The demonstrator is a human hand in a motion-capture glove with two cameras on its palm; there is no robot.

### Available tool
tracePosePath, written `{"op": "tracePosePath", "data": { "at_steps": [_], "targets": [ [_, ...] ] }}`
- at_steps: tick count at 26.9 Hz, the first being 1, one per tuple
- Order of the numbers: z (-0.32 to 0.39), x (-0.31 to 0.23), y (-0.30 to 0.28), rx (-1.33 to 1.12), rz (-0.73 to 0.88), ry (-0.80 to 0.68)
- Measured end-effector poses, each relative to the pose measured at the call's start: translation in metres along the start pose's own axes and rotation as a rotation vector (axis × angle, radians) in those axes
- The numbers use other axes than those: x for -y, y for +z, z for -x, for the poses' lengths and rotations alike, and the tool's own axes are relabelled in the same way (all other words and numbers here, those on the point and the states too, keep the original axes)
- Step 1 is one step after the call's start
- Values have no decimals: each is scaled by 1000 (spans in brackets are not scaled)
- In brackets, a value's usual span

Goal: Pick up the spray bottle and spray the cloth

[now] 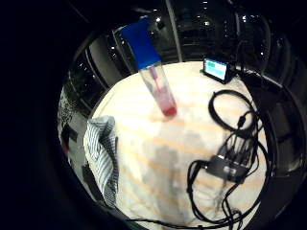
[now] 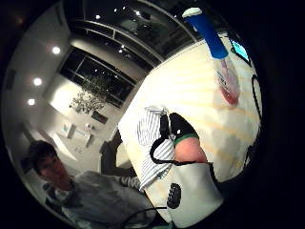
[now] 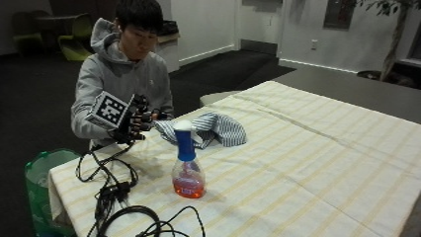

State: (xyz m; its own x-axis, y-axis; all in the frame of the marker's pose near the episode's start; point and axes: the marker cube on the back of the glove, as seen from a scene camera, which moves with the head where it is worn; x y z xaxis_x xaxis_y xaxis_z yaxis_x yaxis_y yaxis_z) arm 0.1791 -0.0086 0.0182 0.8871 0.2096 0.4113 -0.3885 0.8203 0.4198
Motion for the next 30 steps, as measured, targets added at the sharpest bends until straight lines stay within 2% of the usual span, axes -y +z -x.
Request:
{"op": "tracePosePath", "data": {
  "at_steps": [14, 25, 30],
  "targets": [
    [-41, 62, 45, 161, -2, 199],
    [-52, 116, 85, 463, -101, 358],
    [-51, 135, 96, 496, -131, 378]
  ]
}}
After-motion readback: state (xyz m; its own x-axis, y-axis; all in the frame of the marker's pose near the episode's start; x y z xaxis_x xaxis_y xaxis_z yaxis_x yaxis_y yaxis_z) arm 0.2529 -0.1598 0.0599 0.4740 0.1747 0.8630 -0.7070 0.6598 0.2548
